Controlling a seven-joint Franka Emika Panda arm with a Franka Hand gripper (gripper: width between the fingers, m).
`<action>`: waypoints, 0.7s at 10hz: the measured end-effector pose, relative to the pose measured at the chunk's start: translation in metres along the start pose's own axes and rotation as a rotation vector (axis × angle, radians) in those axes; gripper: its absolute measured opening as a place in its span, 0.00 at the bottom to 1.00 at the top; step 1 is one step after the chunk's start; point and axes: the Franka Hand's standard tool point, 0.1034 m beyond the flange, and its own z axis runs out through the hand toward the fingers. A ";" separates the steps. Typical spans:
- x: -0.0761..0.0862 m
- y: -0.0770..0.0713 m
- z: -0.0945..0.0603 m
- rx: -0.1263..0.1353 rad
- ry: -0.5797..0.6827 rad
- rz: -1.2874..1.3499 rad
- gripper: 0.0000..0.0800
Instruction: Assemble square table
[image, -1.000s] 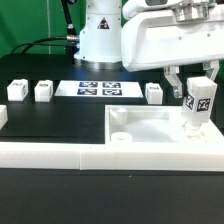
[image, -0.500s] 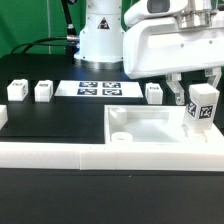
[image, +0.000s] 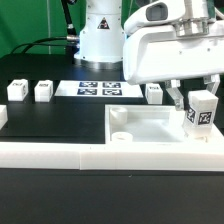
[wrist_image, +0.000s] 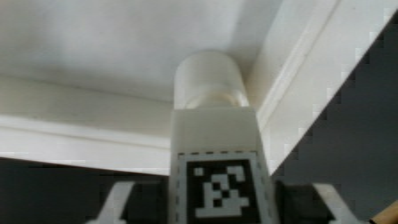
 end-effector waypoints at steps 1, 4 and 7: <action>0.000 0.000 0.000 -0.003 0.011 0.000 0.36; 0.000 0.000 0.000 -0.004 0.013 0.000 0.36; 0.000 0.000 0.000 -0.004 0.013 0.000 0.70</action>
Offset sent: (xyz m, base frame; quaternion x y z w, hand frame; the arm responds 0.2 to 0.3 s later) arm 0.0000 0.0000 0.0000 0.0000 0.0000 0.0000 1.0000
